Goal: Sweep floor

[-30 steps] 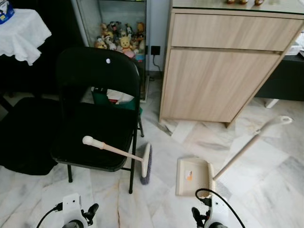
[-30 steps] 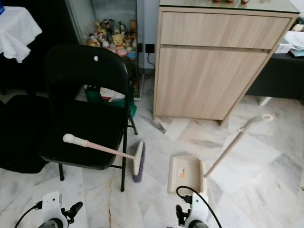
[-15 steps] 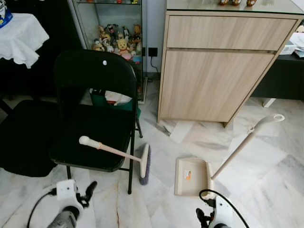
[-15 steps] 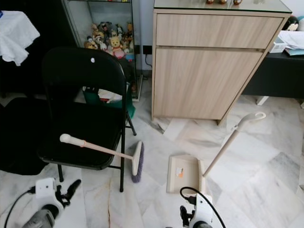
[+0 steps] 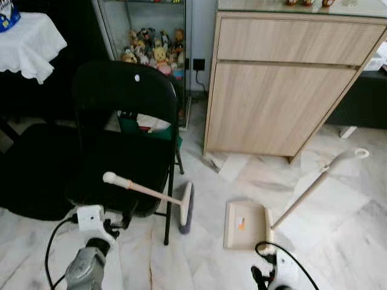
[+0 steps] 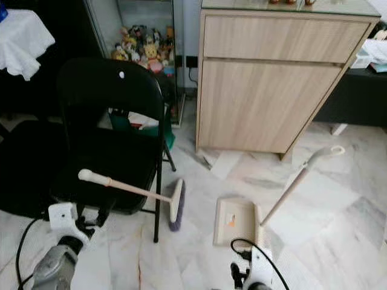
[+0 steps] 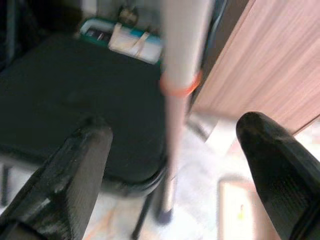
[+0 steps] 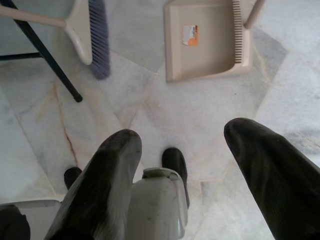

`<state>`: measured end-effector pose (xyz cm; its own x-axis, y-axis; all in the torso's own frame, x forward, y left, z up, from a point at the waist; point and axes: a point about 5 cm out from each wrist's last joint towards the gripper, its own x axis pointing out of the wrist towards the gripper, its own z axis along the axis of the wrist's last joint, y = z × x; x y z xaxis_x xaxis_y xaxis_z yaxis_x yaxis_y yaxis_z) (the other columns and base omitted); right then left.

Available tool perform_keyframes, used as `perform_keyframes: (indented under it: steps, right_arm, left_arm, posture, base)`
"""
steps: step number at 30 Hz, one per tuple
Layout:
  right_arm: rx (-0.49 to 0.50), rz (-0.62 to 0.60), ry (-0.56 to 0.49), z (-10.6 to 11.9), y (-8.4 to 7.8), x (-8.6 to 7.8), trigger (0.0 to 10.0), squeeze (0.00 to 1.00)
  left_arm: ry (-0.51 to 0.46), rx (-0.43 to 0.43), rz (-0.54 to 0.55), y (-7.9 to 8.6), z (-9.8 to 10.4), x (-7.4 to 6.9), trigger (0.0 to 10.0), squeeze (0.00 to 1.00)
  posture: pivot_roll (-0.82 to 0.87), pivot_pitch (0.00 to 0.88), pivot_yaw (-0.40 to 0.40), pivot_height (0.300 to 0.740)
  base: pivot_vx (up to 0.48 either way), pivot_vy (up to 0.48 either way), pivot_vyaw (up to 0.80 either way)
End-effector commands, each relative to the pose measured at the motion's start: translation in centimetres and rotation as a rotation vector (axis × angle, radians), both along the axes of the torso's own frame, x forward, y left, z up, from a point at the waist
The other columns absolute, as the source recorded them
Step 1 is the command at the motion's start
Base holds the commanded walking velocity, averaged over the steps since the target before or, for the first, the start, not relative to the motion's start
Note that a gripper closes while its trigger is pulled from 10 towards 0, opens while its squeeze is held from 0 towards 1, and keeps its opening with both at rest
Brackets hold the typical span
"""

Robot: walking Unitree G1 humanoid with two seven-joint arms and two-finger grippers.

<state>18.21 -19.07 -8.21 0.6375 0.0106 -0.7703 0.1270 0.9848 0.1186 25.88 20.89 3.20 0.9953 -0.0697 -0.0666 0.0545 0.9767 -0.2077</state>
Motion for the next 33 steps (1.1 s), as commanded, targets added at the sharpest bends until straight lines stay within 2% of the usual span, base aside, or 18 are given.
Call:
perform_keyframes:
  steps: [1,4,8,9,10,11,16,20,22,25,29,31,33]
  right_arm:
    - [0.005,0.0,0.028,-0.4,0.2,-0.6,10.0,0.0]
    - [0.008,-0.001,0.03,-0.5,0.4,-0.9,10.0,0.0]
    - [0.01,-0.001,0.034,-0.6,0.4,-1.3,10.0,0.0]
    - [0.011,-0.002,0.036,-0.8,0.3,-1.6,10.0,0.0]
    - [0.011,-0.003,0.037,-0.8,0.1,-1.9,10.0,0.0]
    - [0.009,-0.006,0.036,-0.9,-0.4,-2.2,10.0,0.0]
    - [0.002,-0.016,0.032,-0.8,-1.7,-2.8,10.0,0.0]
    - [0.002,-0.021,0.025,-0.7,-2.0,-2.6,10.0,0.0]
    - [0.008,-0.014,0.022,-0.7,-1.1,-2.3,10.0,0.0]
    - [0.021,0.002,0.02,-0.8,1.0,-1.8,10.0,0.0]
    - [0.031,0.016,0.021,-1.0,2.6,-2.0,10.0,0.0]
    - [0.032,0.018,0.021,-1.2,2.6,-2.4,10.0,0.0]
    - [0.029,0.014,0.021,-1.3,1.8,-3.1,10.0,0.0]
  left_arm:
    - [0.003,-0.016,0.007,0.1,0.4,-0.1,10.0,1.0]
    - [-0.009,-0.02,-0.009,-0.4,1.4,-0.1,10.0,1.0]
    - [-0.009,-0.019,0.002,-0.5,1.7,-0.1,10.0,1.0]
    - [-0.004,-0.023,0.015,-0.4,1.9,0.0,10.0,0.82]
    - [-0.002,-0.03,0.025,-0.4,2.0,0.1,10.0,0.82]
    - [0.004,-0.033,0.026,-0.5,2.1,0.3,10.0,0.0]
    - [0.008,-0.033,0.037,-0.8,2.3,0.8,10.0,0.0]
    - [0.012,-0.054,0.074,-0.7,2.2,1.2,10.0,0.0]
    - [0.014,-0.056,0.074,-0.7,2.2,1.3,10.0,0.0]
    - [0.014,-0.07,0.078,-0.8,2.2,1.8,10.0,0.0]
    - [0.02,-0.061,0.077,-0.8,2.1,2.2,10.0,0.0]
    - [0.027,-0.054,0.08,-0.7,1.8,2.4,10.0,0.0]
    - [0.03,-0.054,0.083,-0.6,1.7,2.5,10.0,0.0]
  posture:
    - [-0.13,0.153,-0.006,0.74]
    - [-0.13,0.156,-0.005,0.74]
    - [-0.13,0.161,-0.007,0.74]
    - [-0.13,0.163,-0.008,0.74]
    - [-0.13,0.163,-0.008,0.74]
    - [-0.13,0.165,-0.008,0.74]
    - [-0.14,0.17,-0.011,0.74]
    - [-0.14,0.173,-0.011,0.74]
    - [-0.14,0.174,-0.012,0.74]
    - [-0.14,0.176,-0.014,0.74]
    - [-0.15,0.18,-0.016,0.74]
    - [-0.15,0.181,-0.016,0.74]
    - [-0.15,0.182,-0.017,0.74]
  base:
    - [0.0,0.0,0.0]
    - [0.0,0.0,0.0]
    - [0.0,0.0,0.0]
    - [0.0,0.0,0.0]
    - [0.0,0.0,0.0]
    - [0.0,0.0,0.0]
    - [0.0,0.0,0.0]
    - [0.0,0.0,0.0]
    - [0.0,0.0,0.0]
    - [0.0,0.0,0.0]
    - [0.0,0.0,0.0]
    - [0.0,0.0,0.0]
    - [0.0,0.0,0.0]
